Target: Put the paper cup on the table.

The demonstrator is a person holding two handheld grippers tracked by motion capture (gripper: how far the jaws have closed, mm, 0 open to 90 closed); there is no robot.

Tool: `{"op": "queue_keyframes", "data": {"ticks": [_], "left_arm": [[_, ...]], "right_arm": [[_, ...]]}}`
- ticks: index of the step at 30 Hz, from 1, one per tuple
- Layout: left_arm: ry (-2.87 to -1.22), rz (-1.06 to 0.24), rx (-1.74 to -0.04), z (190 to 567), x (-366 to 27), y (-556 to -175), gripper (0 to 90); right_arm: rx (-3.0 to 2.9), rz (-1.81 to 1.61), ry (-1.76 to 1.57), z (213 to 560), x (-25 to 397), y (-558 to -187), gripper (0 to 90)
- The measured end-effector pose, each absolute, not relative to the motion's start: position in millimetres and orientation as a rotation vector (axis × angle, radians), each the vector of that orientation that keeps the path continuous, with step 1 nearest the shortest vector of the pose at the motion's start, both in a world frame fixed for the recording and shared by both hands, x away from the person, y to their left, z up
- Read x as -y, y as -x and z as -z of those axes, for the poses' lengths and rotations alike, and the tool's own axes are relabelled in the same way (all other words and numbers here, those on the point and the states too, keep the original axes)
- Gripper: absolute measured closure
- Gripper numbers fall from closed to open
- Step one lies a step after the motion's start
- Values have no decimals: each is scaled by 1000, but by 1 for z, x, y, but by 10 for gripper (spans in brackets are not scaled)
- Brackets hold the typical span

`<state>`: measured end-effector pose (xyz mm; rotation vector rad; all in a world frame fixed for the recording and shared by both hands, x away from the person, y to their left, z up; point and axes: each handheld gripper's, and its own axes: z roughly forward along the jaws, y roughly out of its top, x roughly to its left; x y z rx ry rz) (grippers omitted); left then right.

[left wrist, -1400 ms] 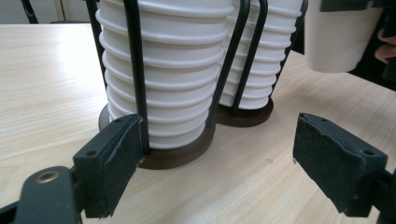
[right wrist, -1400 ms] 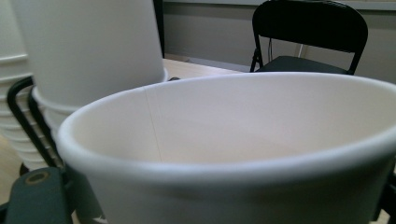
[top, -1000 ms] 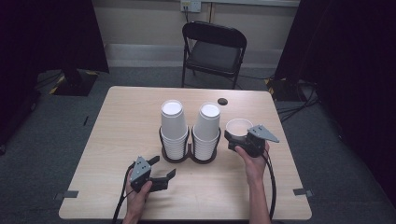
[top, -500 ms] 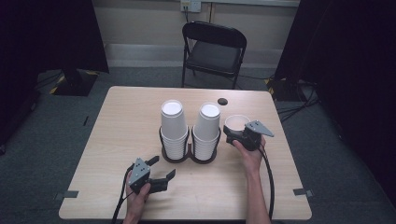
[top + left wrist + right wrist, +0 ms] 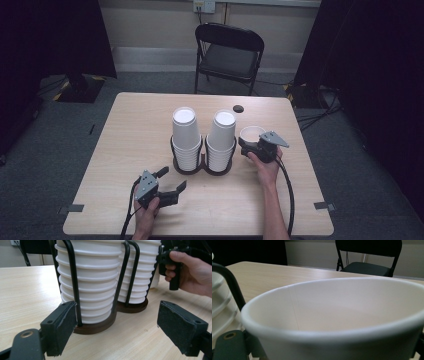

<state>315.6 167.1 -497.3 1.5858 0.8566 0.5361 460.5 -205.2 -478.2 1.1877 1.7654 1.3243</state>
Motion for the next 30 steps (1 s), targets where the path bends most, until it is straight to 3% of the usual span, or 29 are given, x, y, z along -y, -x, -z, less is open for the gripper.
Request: {"op": "queue_keyframes", "data": {"ticks": [30], "left_arm": [[-1593,-532,-858,497,-166,-316,158]], "right_arm": [[-1879,-1214,-1307,489,218,-449,132]]}}
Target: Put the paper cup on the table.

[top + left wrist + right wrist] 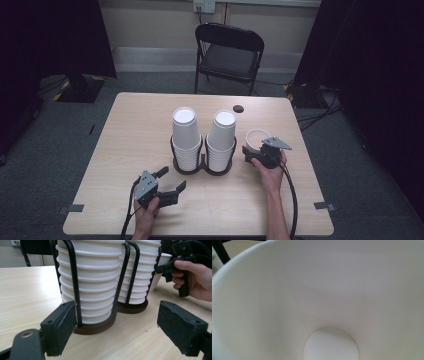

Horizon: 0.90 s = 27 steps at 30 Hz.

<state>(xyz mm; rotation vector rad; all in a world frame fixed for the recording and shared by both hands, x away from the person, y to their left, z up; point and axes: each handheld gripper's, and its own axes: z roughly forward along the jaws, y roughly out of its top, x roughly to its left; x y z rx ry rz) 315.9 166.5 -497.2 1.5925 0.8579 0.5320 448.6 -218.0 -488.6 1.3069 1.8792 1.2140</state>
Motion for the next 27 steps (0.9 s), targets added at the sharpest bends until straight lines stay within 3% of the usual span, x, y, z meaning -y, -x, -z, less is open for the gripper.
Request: {"op": "queue_keyframes", "data": {"ticks": [27], "left_arm": [[-1599,-541,-858,497,-166,-316,158]], "right_arm": [[-1915,-1153,-1387,495,219,-427,143]]}}
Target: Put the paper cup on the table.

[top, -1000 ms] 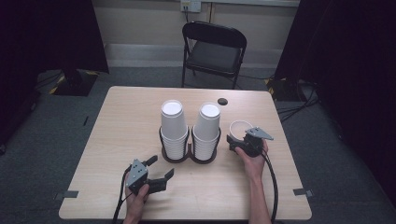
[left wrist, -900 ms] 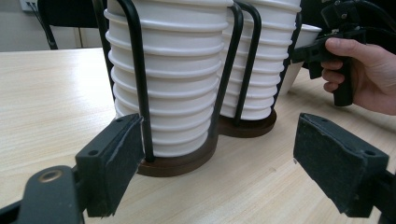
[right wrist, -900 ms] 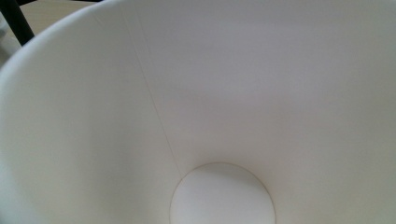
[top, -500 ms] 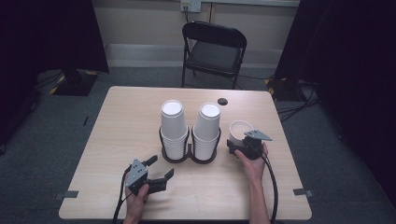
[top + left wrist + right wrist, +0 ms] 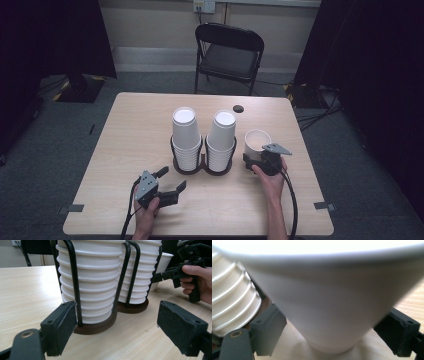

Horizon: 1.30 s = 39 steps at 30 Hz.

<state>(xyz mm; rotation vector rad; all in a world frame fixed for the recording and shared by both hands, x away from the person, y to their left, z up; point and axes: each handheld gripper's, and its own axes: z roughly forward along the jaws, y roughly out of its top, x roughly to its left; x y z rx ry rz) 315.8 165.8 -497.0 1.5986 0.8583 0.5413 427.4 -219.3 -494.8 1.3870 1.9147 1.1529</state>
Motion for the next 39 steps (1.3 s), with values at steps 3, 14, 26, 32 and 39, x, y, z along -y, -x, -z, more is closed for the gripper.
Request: {"op": "queue_keyframes", "data": {"ticks": [3,14,26,32,39], "left_arm": [[-1604,-547,-852,497,-166,-316,159],[-1612,-559,-861,497,-165,-316,159],[-1602,-600,-892,497,-162,-314,162],[-1603,-598,-904,496,-162,-312,162],[-1602,-593,-906,496,-162,-309,161]], "right_arm": [[-1898,-1154,-1397,494,222,-423,136],[-1838,-1195,-1385,488,228,-406,135],[-1778,-1275,-1344,482,227,-376,170],[-1742,-1331,-1283,477,221,-356,223],[-1726,-1396,-1243,476,207,-335,209]]}}
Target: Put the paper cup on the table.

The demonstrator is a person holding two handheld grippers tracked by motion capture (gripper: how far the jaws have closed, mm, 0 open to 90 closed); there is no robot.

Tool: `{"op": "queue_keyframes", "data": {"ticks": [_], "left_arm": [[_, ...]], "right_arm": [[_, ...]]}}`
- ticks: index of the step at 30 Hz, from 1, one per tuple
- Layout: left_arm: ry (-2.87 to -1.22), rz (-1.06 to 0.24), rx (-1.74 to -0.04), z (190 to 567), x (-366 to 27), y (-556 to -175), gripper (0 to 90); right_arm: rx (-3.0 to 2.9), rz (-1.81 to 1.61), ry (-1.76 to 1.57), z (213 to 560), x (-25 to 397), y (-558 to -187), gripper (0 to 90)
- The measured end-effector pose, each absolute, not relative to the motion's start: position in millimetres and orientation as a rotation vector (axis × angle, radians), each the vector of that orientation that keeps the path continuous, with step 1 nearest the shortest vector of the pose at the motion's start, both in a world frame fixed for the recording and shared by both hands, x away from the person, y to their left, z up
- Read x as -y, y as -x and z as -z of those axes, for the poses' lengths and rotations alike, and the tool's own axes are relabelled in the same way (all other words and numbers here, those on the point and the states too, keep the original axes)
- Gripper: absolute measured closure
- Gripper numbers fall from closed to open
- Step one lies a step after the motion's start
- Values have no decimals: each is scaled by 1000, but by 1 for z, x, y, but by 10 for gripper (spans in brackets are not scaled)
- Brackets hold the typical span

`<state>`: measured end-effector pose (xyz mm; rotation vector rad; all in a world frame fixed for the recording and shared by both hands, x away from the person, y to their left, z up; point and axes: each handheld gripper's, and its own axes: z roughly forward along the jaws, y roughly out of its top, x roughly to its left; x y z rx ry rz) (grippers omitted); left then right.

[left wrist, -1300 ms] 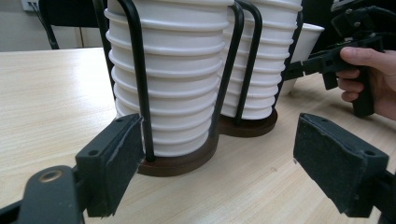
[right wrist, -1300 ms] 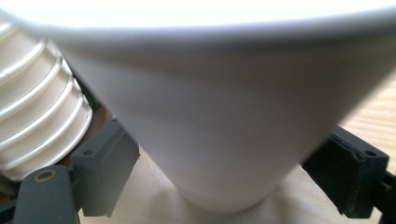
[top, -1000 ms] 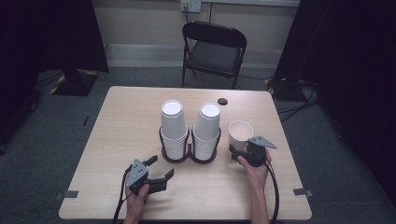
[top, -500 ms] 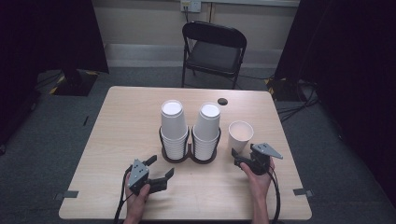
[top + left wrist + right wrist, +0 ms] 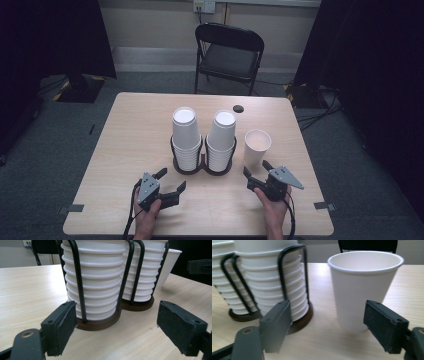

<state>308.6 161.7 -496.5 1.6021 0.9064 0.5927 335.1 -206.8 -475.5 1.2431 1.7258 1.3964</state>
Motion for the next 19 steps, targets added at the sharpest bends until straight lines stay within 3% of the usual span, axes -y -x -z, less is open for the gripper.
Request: {"op": "queue_keyframes", "data": {"ticks": [4,19], "left_arm": [[-1602,-572,-922,496,-163,-309,161],[-1598,-650,-894,497,-160,-303,161]], "right_arm": [[-1779,-1393,-1193,479,193,-328,149],[-1784,-1437,-1116,495,164,-310,132]]}}
